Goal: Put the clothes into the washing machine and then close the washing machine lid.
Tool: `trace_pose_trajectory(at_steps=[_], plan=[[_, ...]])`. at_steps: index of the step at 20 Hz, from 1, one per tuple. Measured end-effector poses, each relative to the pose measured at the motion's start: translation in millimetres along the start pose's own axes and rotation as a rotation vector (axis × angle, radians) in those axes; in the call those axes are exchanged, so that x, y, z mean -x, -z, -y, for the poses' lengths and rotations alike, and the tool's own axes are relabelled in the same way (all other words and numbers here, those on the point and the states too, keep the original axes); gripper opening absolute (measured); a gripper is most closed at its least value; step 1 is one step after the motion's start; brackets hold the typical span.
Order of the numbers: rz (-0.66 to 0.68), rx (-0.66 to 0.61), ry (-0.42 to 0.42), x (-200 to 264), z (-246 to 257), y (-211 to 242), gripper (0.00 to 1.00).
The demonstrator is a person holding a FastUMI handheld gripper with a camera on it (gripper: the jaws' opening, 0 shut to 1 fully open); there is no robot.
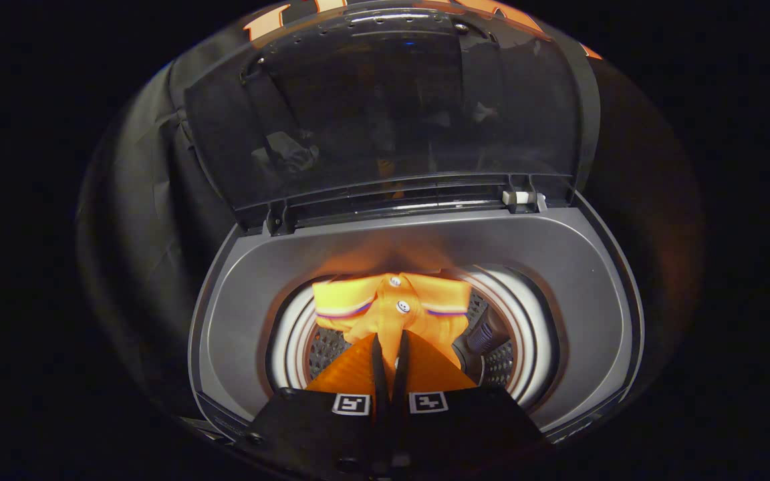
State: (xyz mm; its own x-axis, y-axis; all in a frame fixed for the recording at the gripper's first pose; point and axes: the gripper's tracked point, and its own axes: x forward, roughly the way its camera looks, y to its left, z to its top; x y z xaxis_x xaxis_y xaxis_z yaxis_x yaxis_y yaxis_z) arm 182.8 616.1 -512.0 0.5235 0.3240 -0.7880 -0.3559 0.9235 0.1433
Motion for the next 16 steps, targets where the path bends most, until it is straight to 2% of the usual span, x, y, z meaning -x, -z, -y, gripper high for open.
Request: trace_pose_trajectory(at_steps=[5,12,13,16], plan=[[-0.009,-0.008,0.009,4,1,-5,0.08],[0.028,0.011,-0.040,9,-10,-20,0.08],[0.011,0.009,-0.033,13,-10,-17,0.15],[0.013,0.015,0.006,13,-3,-20,0.50]])
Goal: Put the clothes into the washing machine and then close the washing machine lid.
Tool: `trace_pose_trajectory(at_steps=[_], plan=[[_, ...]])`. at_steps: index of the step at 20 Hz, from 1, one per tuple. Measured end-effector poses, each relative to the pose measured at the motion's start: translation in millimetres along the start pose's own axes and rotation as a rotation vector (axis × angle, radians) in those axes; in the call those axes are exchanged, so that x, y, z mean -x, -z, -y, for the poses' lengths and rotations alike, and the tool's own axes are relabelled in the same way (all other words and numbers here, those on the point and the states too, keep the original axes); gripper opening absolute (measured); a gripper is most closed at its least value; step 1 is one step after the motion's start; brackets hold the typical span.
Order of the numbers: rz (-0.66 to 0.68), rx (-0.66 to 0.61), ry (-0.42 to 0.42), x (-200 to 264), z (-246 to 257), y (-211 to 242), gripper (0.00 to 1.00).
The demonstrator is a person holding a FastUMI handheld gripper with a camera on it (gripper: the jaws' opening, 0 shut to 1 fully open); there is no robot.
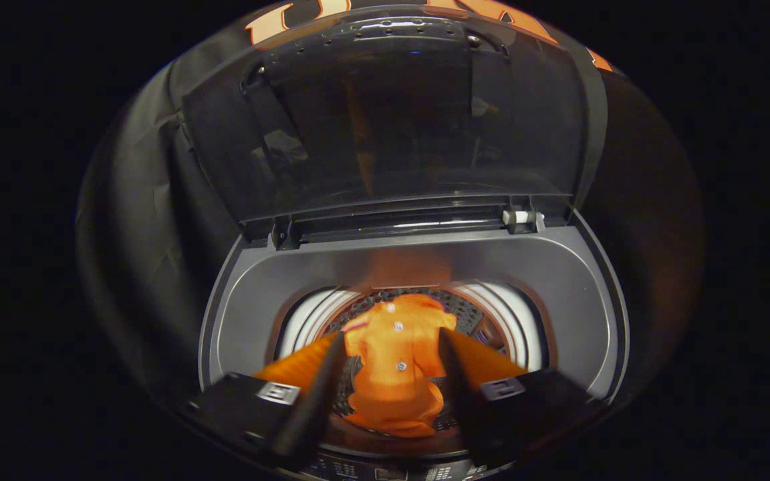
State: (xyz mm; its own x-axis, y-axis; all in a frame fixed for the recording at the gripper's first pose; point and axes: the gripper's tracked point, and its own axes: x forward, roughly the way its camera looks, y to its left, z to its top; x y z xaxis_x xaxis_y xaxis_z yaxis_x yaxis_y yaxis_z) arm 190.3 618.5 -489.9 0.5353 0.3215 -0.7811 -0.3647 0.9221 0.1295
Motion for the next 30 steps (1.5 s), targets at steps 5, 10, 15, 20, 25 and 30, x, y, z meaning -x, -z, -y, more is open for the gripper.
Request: trace_pose_trajectory(at_steps=[5,10,15,20,25,30], plan=[[-0.003,0.006,0.005,3,0,5,0.99],[0.007,0.008,0.013,15,1,8,0.99],[0.071,0.011,0.001,42,-4,-8,0.99],[0.219,0.026,-0.009,93,-16,-47,0.99],[0.428,0.054,-0.036,164,-37,-112,0.99],[0.621,0.035,-0.073,228,-50,-187,0.98]])
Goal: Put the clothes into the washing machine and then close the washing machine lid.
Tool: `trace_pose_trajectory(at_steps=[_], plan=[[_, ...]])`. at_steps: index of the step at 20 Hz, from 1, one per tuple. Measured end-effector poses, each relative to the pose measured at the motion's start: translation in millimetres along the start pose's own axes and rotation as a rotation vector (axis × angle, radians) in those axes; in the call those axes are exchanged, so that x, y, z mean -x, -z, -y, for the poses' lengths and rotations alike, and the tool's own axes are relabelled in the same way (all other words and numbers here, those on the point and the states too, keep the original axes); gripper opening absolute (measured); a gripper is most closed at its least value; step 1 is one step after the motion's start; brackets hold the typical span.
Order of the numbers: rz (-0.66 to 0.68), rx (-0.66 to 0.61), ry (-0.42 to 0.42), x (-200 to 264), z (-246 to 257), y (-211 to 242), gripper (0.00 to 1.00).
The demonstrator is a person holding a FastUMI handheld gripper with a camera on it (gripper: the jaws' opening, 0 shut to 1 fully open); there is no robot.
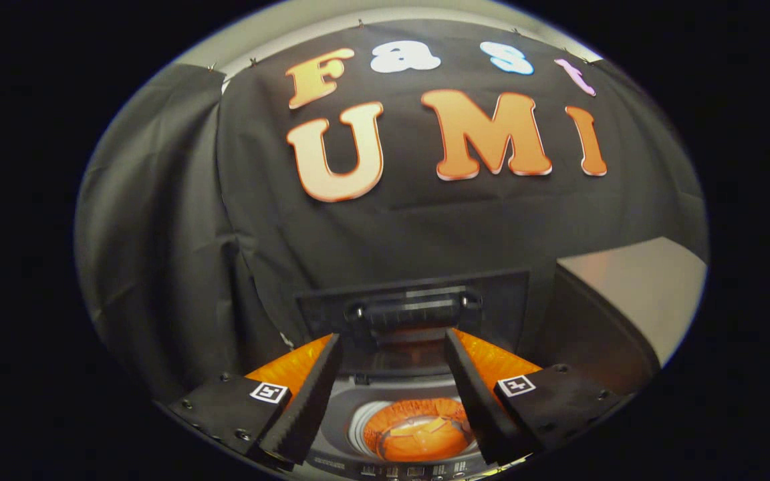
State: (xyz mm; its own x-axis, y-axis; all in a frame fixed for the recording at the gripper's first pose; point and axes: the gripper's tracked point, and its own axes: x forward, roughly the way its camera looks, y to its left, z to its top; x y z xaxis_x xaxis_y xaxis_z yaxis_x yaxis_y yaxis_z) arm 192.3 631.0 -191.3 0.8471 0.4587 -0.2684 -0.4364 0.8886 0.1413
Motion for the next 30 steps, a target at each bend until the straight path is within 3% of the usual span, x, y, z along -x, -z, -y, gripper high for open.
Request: trace_pose_trajectory(at_steps=[4,8,21,25,30], plan=[[0.090,0.043,0.013,-20,8,-66,0.98],[0.092,0.065,0.031,-59,25,-87,0.98],[-0.083,0.088,0.076,-177,57,-34,0.98],[-0.148,0.070,0.084,-189,61,-4,0.99],[-0.103,0.077,0.083,-190,62,-6,0.99]])
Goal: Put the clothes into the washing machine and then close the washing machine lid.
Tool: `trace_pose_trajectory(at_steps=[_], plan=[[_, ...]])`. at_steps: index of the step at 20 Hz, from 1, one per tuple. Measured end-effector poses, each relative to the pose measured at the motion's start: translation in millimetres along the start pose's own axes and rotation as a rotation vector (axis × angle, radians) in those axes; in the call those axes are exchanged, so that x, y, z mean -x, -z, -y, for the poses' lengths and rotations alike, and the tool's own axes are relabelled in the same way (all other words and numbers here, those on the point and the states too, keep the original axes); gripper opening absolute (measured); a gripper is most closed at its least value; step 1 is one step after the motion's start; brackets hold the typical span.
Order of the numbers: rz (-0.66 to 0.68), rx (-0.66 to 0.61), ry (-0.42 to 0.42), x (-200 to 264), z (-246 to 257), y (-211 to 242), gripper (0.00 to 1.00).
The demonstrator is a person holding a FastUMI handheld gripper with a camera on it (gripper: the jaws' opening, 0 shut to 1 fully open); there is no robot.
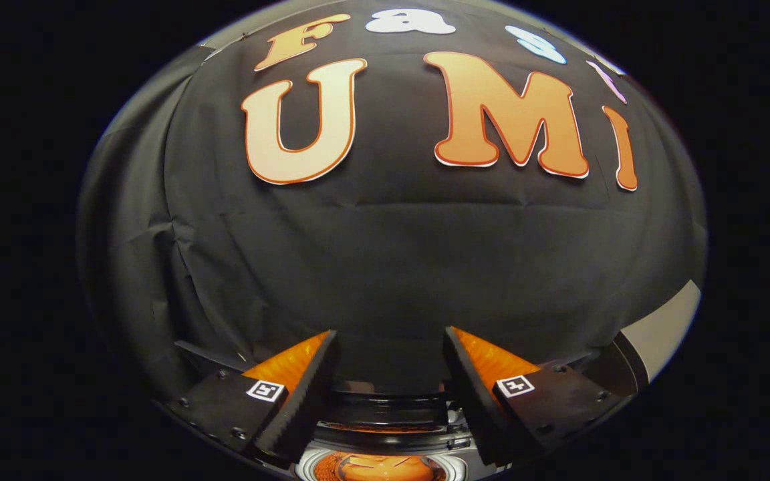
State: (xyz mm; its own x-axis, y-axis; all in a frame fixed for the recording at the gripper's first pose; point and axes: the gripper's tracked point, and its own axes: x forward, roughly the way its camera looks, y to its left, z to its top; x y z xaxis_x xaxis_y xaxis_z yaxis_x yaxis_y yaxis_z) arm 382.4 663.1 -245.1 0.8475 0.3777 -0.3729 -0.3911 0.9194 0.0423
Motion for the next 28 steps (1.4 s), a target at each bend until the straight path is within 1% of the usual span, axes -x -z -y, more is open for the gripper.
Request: trace_pose_trajectory(at_steps=[3,7,13,17,24,28], plan=[[0.020,0.005,-0.003,5,-1,0,1.00],[0.097,0.007,-0.006,21,-1,1,1.00],[0.067,0.007,0.003,38,-1,9,1.00],[0.060,0.007,0.009,57,-3,17,1.00],[0.033,0.011,0.005,89,-6,38,1.00],[0.012,0.011,-0.007,107,-5,59,1.00]])
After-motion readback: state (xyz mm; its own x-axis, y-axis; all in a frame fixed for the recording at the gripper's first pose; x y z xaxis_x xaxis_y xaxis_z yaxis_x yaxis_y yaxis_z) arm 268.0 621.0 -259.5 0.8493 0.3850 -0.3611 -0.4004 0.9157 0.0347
